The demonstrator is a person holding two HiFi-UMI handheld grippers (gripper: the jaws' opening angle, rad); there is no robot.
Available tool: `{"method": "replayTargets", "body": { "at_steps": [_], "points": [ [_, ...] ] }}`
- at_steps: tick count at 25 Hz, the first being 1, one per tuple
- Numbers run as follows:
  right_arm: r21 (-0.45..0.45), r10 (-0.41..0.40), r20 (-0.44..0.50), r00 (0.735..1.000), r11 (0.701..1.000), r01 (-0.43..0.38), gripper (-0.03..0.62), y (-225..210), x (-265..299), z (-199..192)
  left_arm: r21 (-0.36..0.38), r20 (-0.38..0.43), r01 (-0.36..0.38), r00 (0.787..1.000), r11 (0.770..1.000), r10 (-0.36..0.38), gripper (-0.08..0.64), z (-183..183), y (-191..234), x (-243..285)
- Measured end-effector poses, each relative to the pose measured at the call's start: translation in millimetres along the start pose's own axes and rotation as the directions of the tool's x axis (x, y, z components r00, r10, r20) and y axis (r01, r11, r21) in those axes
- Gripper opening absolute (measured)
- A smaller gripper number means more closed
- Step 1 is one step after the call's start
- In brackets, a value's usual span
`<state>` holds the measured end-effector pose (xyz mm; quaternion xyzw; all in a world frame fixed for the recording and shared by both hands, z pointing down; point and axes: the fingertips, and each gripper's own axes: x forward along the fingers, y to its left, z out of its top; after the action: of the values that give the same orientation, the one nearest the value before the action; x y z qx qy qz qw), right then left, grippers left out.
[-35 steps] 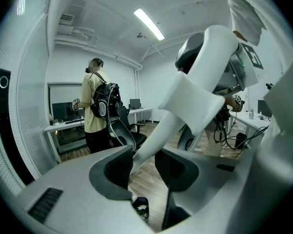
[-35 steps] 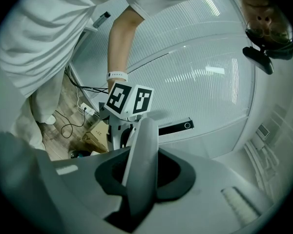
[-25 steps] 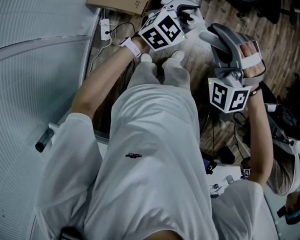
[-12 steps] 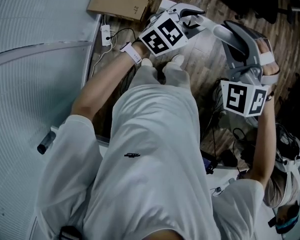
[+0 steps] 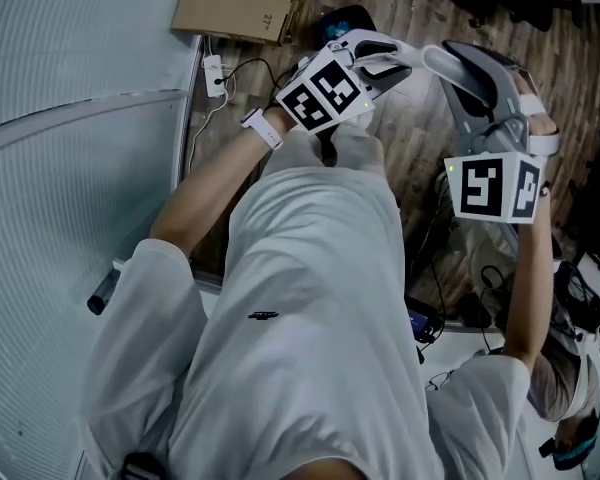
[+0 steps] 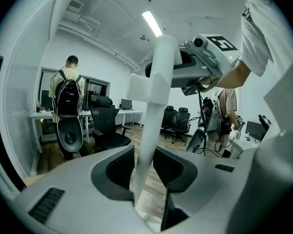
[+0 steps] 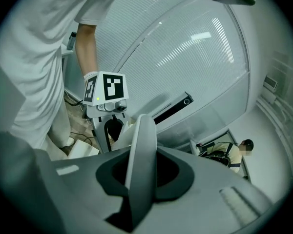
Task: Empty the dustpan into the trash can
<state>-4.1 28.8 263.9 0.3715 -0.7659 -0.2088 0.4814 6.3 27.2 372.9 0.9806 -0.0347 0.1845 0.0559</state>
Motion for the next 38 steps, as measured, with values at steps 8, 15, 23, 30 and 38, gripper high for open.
{"method": "replayTargets", "body": {
  "at_steps": [8,15,23,30,38],
  "points": [
    [0.041,0.045,-0.052,0.998,0.998,-0.043,0.066,29.0,-20.0,-14.0,-0.065,0.027,0.030,0.999,0.997,-0.029,0.129,-18.0,-39.9,-14.3],
    [0.069,0.024,-0.113,0.993,0.997,-0.016,0.067,21.5,-35.3,-45.4,-0.104,0.019,-0.002,1.000,0.995,0.004,0.153,-23.3,-41.2,-27.2],
    [0.090,0.043,-0.203,0.978,0.996,-0.025,0.069,32.7,-24.1,-95.5,-0.121,0.027,-0.040,0.999,0.992,0.043,0.153,-23.0,-32.4,-39.3],
    [0.172,0.051,-0.285,0.957,0.985,-0.001,0.068,39.1,-0.3,-145.0,-0.139,0.008,-0.052,0.999,0.989,0.054,0.135,-24.5,-24.2,-44.3],
    [0.221,0.073,-0.380,0.922,0.975,0.014,0.069,32.2,29.0,-206.4,-0.168,0.004,-0.082,0.996,0.982,0.084,0.055,-15.6,-12.8,-39.2]
  ]
}}
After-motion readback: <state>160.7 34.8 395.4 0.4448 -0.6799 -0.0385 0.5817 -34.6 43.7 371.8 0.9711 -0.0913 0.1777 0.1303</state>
